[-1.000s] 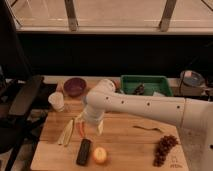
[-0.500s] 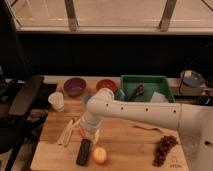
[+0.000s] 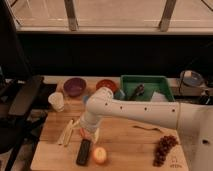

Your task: Place eraser in plastic cup

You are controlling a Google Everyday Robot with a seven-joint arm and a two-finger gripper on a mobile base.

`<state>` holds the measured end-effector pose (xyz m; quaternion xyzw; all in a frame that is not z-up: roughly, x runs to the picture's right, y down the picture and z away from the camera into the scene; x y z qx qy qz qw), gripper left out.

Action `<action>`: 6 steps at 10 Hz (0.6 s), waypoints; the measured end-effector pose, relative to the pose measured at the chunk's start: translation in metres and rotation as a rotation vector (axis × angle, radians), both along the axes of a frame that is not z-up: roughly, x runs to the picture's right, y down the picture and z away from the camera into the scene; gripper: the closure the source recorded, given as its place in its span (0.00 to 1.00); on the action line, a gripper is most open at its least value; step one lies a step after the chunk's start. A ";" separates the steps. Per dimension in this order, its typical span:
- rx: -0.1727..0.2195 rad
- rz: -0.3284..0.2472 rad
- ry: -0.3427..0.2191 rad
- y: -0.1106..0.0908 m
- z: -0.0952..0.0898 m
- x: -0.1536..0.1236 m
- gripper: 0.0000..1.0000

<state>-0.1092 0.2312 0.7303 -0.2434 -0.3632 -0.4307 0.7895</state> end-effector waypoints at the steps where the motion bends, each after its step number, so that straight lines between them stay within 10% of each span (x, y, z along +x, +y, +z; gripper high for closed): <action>1: -0.009 -0.019 -0.003 0.008 0.010 -0.004 0.23; 6: -0.126 -0.055 0.020 0.055 0.042 0.000 0.24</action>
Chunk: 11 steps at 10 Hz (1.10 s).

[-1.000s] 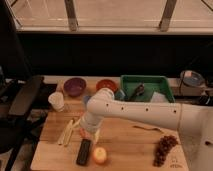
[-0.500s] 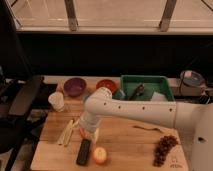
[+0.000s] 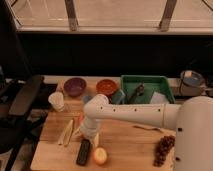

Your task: Place eraser in plastic cup

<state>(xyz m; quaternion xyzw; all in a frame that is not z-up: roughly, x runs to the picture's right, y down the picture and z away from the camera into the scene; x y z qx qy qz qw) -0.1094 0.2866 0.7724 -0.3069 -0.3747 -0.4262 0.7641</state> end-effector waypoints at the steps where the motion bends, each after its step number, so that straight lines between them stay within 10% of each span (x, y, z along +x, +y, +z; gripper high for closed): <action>1: -0.029 -0.004 0.006 0.009 -0.001 0.003 0.30; 8: 0.018 0.048 0.069 -0.018 -0.025 0.030 0.98; 11: 0.087 0.145 0.124 -0.073 -0.021 0.061 1.00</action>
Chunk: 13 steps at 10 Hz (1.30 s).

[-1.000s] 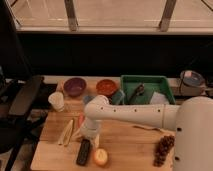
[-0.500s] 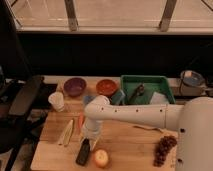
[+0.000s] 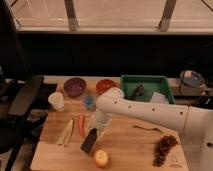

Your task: Place eraser in plastic cup

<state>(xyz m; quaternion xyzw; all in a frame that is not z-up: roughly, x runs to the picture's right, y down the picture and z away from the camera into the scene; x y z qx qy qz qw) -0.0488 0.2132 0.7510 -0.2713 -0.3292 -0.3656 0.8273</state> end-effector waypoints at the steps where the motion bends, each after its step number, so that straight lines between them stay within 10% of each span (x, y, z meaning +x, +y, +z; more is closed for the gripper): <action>1: 0.024 0.031 0.015 -0.025 0.007 0.010 1.00; 5: 0.112 0.110 0.030 -0.117 0.033 0.027 1.00; 13: 0.145 0.126 0.013 -0.147 0.046 0.027 1.00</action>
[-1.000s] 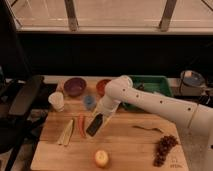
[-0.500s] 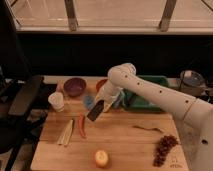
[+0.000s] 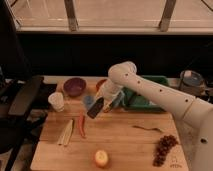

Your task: Place eraser in plastic cup

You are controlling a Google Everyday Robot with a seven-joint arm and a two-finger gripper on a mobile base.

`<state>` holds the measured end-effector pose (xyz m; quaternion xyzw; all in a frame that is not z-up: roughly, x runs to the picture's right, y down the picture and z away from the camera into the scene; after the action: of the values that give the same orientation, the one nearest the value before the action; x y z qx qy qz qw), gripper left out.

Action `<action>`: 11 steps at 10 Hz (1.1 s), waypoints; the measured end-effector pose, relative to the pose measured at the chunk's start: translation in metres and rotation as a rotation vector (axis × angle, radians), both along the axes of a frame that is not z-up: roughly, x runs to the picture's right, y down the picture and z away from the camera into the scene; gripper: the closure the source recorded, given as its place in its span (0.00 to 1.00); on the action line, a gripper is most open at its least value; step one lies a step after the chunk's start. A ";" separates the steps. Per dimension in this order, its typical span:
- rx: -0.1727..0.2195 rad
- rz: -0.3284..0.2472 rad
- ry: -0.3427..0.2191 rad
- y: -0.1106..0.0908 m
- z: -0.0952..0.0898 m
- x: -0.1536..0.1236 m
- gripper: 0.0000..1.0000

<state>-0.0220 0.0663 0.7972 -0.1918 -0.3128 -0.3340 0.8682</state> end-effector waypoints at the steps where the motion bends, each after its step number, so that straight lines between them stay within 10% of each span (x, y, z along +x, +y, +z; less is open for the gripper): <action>1: 0.002 -0.002 -0.009 -0.013 0.010 -0.003 1.00; 7: -0.004 0.046 -0.059 -0.056 0.051 -0.016 0.99; 11: -0.001 0.071 -0.121 -0.055 0.054 -0.048 0.61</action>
<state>-0.0702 0.0110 0.8511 -0.1606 -0.3716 -0.3140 0.8588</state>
